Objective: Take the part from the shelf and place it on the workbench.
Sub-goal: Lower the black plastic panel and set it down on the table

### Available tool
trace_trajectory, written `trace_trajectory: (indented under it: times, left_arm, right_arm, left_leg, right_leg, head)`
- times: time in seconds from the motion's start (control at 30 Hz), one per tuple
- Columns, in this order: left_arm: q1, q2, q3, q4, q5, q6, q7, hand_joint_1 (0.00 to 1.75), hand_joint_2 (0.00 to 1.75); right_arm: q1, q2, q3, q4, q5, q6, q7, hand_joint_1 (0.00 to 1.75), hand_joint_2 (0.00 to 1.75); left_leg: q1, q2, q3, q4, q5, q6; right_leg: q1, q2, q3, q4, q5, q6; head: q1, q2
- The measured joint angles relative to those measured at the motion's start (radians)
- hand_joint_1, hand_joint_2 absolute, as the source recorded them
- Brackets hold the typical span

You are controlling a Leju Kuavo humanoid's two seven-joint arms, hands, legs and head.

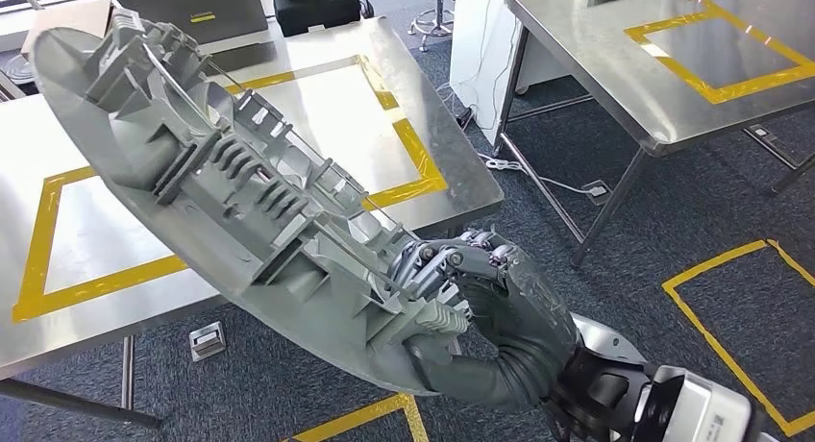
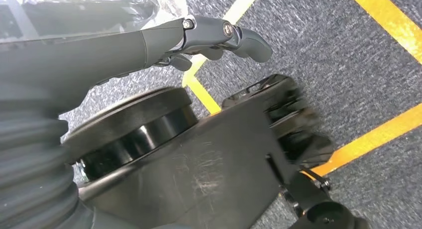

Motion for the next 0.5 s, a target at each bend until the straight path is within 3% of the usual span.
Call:
trace_trajectory:
  times: [0.07, 0.1, 0.13, 0.2, 0.23, 0.27, 0.33, 0.4, 0.43, 0.5]
  left_arm:
    - [0.002, 0.0, 0.0, 0.0, 0.0, 0.0, 0.001, 0.0, 1.75]
    - [0.003, 0.0, -0.001, 0.0, 0.0, 0.0, 0.001, 0.0, 1.75]
    - [0.004, 0.0, -0.001, 0.0, 0.0, 0.0, 0.001, 0.0, 1.75]
    - [0.004, 0.001, -0.002, 0.0, 0.0, 0.0, 0.001, 0.0, 1.75]
    - [0.004, 0.002, -0.002, 0.0, 0.0, 0.0, 0.001, 0.0, 1.75]
    - [0.004, 0.003, -0.002, 0.0, 0.0, 0.0, 0.002, 0.0, 1.75]
    - [0.003, 0.005, -0.003, 0.0, 0.0, 0.0, 0.002, 0.0, 1.75]
    - [0.003, 0.007, -0.003, -0.001, 0.0, 0.001, 0.002, 0.0, 1.75]
    - [0.002, 0.007, -0.003, -0.001, 0.0, 0.002, 0.002, 0.0, 1.75]
    - [0.001, 0.006, -0.003, -0.001, 0.0, 0.003, 0.001, 0.0, 1.75]
  right_arm:
    - [0.001, 0.0, 0.0, 0.0, 0.0, 0.0, 0.0, 1.75, 1.75]
    - [0.001, 0.0, 0.0, 0.0, 0.0, 0.0, 0.0, 1.75, 1.75]
    - [0.001, 0.0, 0.0, 0.0, 0.0, 0.0, 0.0, 1.75, 1.75]
    - [0.001, 0.0, 0.0, 0.0, 0.0, 0.0, 0.0, 1.75, 1.75]
    - [0.001, 0.0, 0.0, 0.0, 0.0, 0.0, 0.0, 1.75, 1.75]
    - [0.001, 0.0, 0.0, 0.001, 0.0, 0.0, 0.0, 1.75, 1.75]
    - [0.002, 0.0, 0.0, 0.001, 0.0, 0.0, -0.001, 1.75, 1.75]
    - [0.002, 0.0, -0.002, 0.0, 0.0, 0.0, -0.001, 1.75, 1.75]
    - [0.001, 0.0, -0.003, 0.0, 0.0, 0.0, -0.001, 1.75, 1.75]
    - [0.001, 0.0, -0.002, 0.0, 0.0, 0.0, -0.001, 1.75, 1.75]
  left_leg:
    - [-0.002, 0.0, -0.065, 0.115, -0.026, 0.004]
    - [-0.003, 0.0, -0.078, 0.126, -0.013, 0.008]
    - [-0.006, 0.0, -0.073, 0.097, 0.02, 0.014]
    - [-0.014, 0.002, -0.033, -0.02, 0.102, 0.034]
    - [-0.021, 0.003, -0.012, -0.07, 0.126, 0.043]
    - [-0.027, 0.004, 0.001, -0.101, 0.134, 0.051]
    - [-0.035, 0.005, 0.011, -0.123, 0.121, 0.06]
    - [-0.03, 0.005, 0.021, -0.145, 0.114, 0.065]
    - [-0.027, 0.004, 0.027, -0.154, 0.112, 0.068]
    - [-0.024, 0.003, 0.036, -0.161, 0.108, 0.072]
  right_leg:
    - [0.007, -0.001, 0.01, 0.0, -0.009, -0.007]
    - [0.011, 0.0, 0.016, 0.0, -0.013, -0.008]
    - [0.014, 0.001, 0.024, 0.0, -0.019, -0.008]
    - [0.017, 0.001, 0.04, -0.001, -0.031, -0.006]
    - [0.018, 0.002, 0.044, -0.001, -0.036, -0.002]
    - [0.017, 0.002, 0.044, -0.001, -0.039, 0.003]
    - [0.015, -0.001, 0.039, -0.002, -0.04, 0.015]
    - [0.014, -0.005, 0.034, 0.004, -0.047, 0.027]
    - [0.014, -0.005, 0.022, 0.027, -0.059, 0.033]
    - [0.013, -0.004, -0.039, 0.131, -0.098, 0.041]
  head:
    - [-0.005, 0.0]
    - [-0.007, 0.0]
    - [-0.008, 0.0]
    - [-0.01, 0.0]
    - [-0.01, 0.0]
    - [-0.012, 0.0]
    - [-0.017, 0.0]
    - [-0.018, 0.0]
    - [-0.016, 0.0]
    - [-0.009, 0.0]
